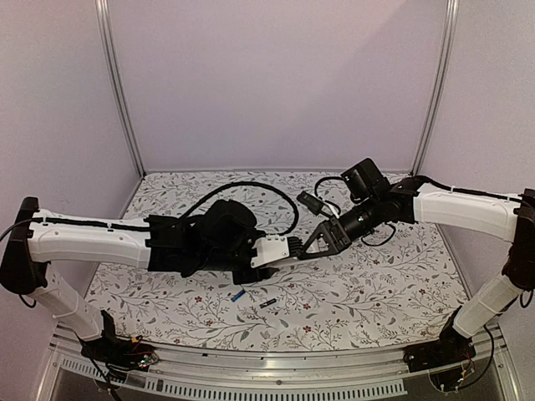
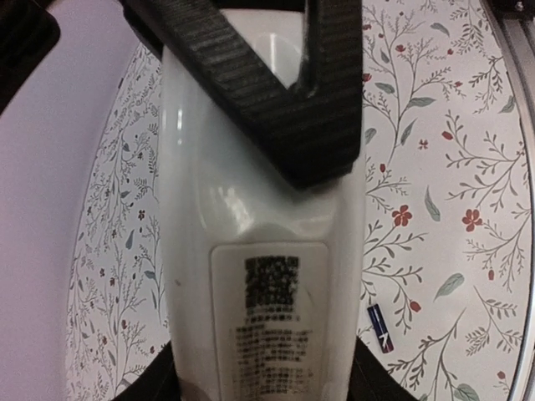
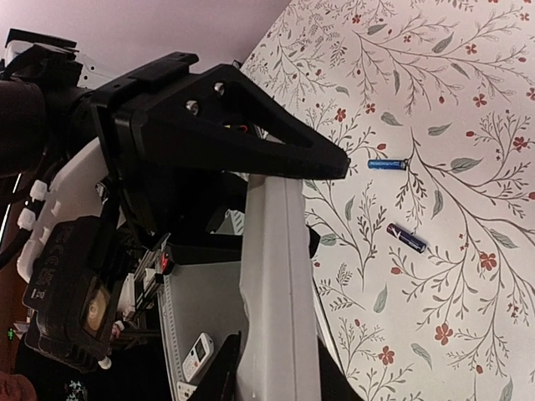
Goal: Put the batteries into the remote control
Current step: Pass from the right arm to the left, then pass from the left arm to the right, then remove the battery cover from the remote control.
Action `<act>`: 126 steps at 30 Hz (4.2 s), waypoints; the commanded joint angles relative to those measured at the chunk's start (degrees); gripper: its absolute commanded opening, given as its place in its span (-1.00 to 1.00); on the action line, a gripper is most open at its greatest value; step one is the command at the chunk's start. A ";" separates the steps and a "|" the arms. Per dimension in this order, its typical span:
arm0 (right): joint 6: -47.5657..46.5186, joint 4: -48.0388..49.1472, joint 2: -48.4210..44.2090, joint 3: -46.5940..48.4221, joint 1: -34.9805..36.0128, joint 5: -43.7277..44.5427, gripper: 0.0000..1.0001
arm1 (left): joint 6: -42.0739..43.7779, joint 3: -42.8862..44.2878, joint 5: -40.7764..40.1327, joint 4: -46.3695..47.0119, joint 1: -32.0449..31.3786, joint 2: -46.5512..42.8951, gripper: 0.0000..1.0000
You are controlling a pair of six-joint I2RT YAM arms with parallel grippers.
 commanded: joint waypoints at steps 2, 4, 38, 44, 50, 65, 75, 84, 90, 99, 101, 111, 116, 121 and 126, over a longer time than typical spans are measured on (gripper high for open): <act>1.41 1.83 0.62 1.48 -0.48 2.18 -0.10 | -7.85 0.98 -1.23 4.20 -0.11 1.46 -0.39; 3.42 5.30 0.57 1.19 -1.24 3.58 0.11 | -12.27 1.01 -1.89 5.93 -0.16 2.49 -0.49; 41.34 63.44 0.30 -13.56 -2.19 24.54 -0.07 | -41.08 -2.16 -15.71 25.97 -1.03 4.95 -0.68; 42.77 65.14 2.38 -13.97 -2.15 23.70 0.00 | -42.27 -1.59 -16.55 26.01 -0.94 5.51 -0.67; 42.76 65.75 3.05 -13.76 -2.16 23.05 -0.27 | -42.76 0.29 -16.23 24.86 -0.95 6.81 -0.67; 42.31 66.07 4.24 -13.57 -1.94 22.29 -0.50 | -43.70 3.17 -15.23 22.78 -0.76 8.74 -0.63; 43.96 65.49 4.32 -14.11 -3.53 17.88 -1.00 | -34.09 -2.01 -6.21 19.22 0.71 -0.19 0.88; 46.47 62.07 6.23 -14.88 -4.54 9.50 -1.00 | -13.17 -8.29 2.81 8.90 2.35 -10.78 0.97; 45.31 55.30 5.90 -15.38 -2.92 7.94 -1.00 | -1.28 -10.71 6.91 9.31 1.25 -13.68 0.71; 39.50 45.55 7.75 -12.61 -0.94 8.24 -1.00 | 6.93 -7.93 9.54 7.27 -0.10 -9.52 0.12; 39.15 44.43 8.35 -11.85 -0.77 8.29 -1.00 | 7.45 -7.22 10.24 7.20 -0.30 -8.51 0.05; 38.65 42.41 10.62 -9.15 0.49 7.51 -1.00 | 9.07 -3.84 14.33 4.22 -0.67 -3.89 -0.11; 38.49 42.01 10.75 -8.47 1.01 7.33 -1.00 | 9.08 -2.96 14.29 3.78 -0.98 -2.61 -0.08; 38.38 42.01 11.07 -8.12 1.40 7.15 -1.00 | 9.07 -2.22 14.69 3.29 -1.19 -1.42 -0.06; 38.29 41.94 11.07 -7.88 1.64 7.06 -1.00 | 8.99 -1.98 14.68 3.19 -1.20 -0.79 -0.06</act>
